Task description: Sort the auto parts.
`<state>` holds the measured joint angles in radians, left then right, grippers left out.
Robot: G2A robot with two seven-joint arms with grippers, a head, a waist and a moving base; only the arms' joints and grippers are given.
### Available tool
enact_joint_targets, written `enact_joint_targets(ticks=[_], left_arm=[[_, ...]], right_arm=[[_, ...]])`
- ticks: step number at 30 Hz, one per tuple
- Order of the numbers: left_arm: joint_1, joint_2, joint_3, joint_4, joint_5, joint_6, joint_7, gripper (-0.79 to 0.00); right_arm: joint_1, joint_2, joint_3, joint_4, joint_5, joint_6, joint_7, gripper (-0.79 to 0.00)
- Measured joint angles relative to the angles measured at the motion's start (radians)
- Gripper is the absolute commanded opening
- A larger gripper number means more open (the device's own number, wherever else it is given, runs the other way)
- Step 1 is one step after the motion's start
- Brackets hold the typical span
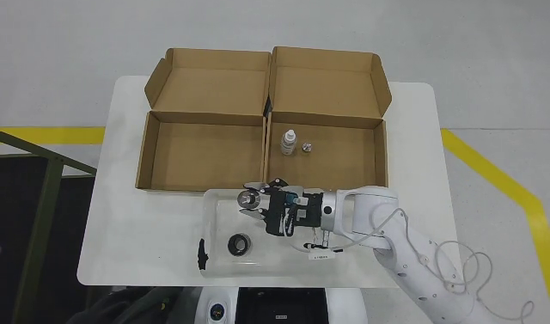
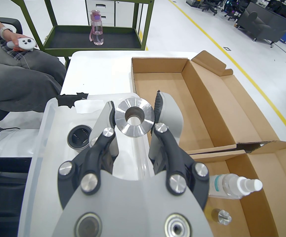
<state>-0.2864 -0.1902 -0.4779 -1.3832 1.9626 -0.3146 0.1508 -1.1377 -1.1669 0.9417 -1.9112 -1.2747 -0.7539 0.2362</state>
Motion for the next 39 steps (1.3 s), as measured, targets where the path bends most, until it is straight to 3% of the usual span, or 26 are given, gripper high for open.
enact_joint_targets(ticks=[17, 39], left_arm=[[0.000, 0.000, 0.000, 0.000, 0.000, 0.000, 0.000, 0.000], [0.000, 0.000, 0.000, 0.000, 0.000, 0.000, 0.000, 0.000]], right_arm=[[-0.004, 0.000, -0.001, 0.002, 0.004, 0.007, -0.003, -0.785], [0.023, -0.016, 0.069, 0.082, 0.255, 0.105, -0.149, -0.785]])
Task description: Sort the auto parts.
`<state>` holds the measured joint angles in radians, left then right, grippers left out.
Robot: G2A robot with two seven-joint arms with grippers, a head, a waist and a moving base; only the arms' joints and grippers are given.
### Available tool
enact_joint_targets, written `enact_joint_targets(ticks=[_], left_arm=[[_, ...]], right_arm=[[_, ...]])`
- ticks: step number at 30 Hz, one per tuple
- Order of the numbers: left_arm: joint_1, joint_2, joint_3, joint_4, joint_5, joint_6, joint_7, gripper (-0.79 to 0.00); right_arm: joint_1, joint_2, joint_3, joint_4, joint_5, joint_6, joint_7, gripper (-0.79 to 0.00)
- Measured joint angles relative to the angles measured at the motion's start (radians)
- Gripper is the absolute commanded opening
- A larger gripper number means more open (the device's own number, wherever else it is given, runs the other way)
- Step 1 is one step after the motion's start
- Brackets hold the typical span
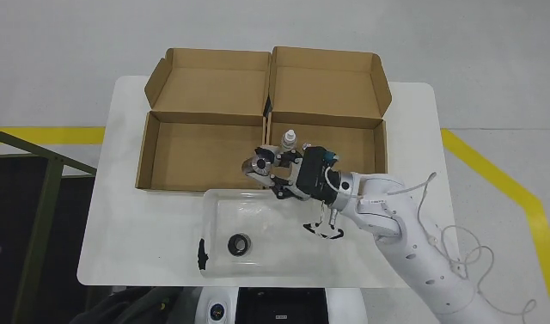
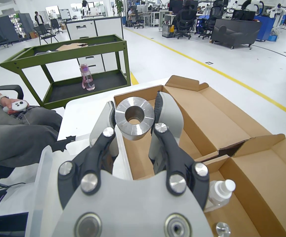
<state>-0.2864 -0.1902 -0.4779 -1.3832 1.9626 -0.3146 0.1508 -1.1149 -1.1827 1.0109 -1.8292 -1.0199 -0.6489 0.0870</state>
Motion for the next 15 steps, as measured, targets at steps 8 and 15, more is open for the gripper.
enact_joint_targets(ticks=[8, 15], left_arm=[[0.000, 0.000, 0.000, 0.000, 0.000, 0.000, 0.000, 0.000], [0.000, 0.000, 0.000, 0.000, 0.000, 0.000, 0.000, 0.000]], right_arm=[[-0.012, -0.004, 0.025, 0.005, 0.037, 0.062, -0.023, -0.785], [0.019, -0.015, 0.012, 0.043, 0.057, 0.096, -0.038, -0.785]])
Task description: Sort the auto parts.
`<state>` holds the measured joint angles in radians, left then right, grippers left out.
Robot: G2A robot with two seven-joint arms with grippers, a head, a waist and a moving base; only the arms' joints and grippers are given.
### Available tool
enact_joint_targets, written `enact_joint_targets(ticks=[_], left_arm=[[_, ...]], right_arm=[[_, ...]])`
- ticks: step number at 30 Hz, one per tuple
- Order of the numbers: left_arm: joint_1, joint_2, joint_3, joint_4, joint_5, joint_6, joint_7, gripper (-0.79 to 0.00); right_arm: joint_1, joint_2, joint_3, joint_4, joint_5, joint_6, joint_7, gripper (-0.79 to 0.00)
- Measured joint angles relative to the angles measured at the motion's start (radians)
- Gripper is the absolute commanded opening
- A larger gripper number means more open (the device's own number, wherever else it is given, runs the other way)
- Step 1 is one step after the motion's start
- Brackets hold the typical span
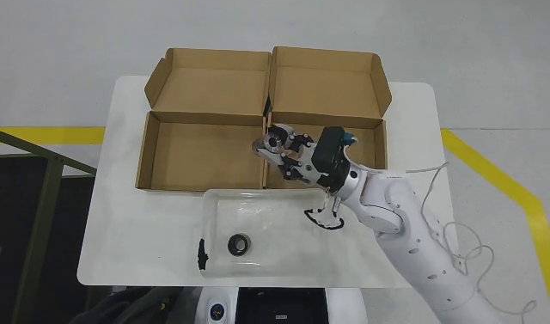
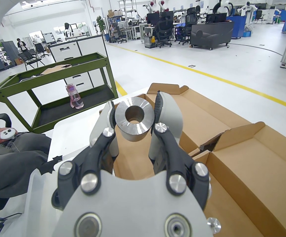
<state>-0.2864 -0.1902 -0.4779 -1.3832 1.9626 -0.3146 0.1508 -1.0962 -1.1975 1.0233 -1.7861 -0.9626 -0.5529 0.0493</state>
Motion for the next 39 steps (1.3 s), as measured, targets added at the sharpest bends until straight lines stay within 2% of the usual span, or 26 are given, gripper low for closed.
enact_joint_targets(ticks=[11, 24, 39], left_arm=[[0.000, 0.000, 0.000, 0.000, 0.000, 0.000, 0.000, 0.000], [0.000, 0.000, 0.000, 0.000, 0.000, 0.000, 0.000, 0.000], [0.000, 0.000, 0.000, 0.000, 0.000, 0.000, 0.000, 0.000]], right_arm=[[0.141, -0.029, -0.081, 0.086, -0.081, 0.050, 0.109, -0.785], [0.350, -0.098, -0.272, 0.274, -0.172, 0.078, 0.275, -0.785], [0.508, -0.196, -0.419, 0.534, -0.207, 0.118, 0.308, -0.785]])
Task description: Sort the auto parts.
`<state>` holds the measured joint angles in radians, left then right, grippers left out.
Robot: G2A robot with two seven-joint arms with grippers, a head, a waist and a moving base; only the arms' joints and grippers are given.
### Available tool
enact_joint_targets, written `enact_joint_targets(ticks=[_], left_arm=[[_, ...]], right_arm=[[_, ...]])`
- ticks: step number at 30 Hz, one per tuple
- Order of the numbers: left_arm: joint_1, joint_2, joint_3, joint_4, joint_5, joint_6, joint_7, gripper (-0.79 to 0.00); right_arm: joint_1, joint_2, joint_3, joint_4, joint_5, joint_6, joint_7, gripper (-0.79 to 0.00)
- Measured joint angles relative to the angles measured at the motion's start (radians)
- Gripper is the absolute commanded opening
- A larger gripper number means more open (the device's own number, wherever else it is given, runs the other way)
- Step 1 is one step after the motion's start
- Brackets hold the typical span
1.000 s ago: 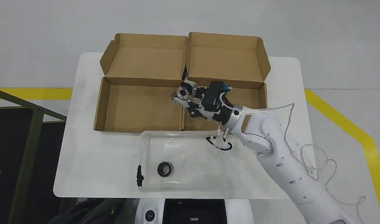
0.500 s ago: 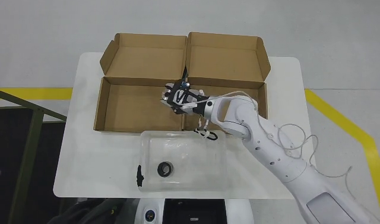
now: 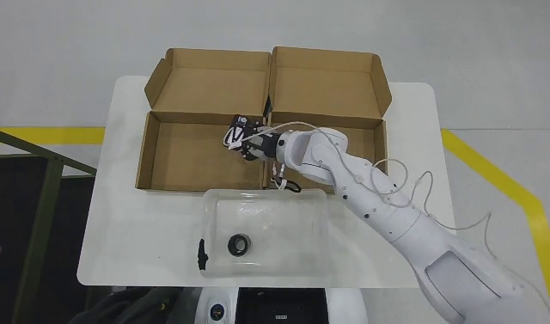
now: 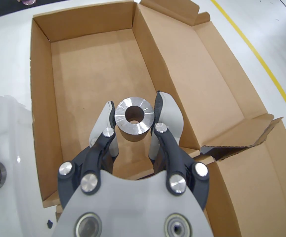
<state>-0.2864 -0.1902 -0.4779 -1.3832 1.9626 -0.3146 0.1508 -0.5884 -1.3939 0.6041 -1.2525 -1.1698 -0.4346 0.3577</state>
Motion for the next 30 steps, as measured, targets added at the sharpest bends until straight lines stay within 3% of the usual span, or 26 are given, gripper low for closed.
enact_joint_targets(ticks=[9, 11, 17, 30], left_arm=[[0.000, 0.000, 0.000, 0.000, 0.000, 0.000, 0.000, 0.000], [0.000, 0.000, 0.000, 0.000, 0.000, 0.000, 0.000, 0.000], [0.000, 0.000, 0.000, 0.000, 0.000, 0.000, 0.000, 0.000], [0.000, 0.000, 0.000, 0.000, 0.000, 0.000, 0.000, 0.000]], right_arm=[[0.048, -0.044, -0.038, 0.096, -0.013, -0.006, 0.035, -0.773], [0.055, -0.051, -0.044, 0.114, -0.016, -0.014, 0.044, -0.751], [0.066, -0.071, -0.057, 0.153, -0.035, -0.015, 0.065, -0.554], [0.068, -0.088, -0.041, 0.150, -0.093, -0.018, 0.093, -0.474]])
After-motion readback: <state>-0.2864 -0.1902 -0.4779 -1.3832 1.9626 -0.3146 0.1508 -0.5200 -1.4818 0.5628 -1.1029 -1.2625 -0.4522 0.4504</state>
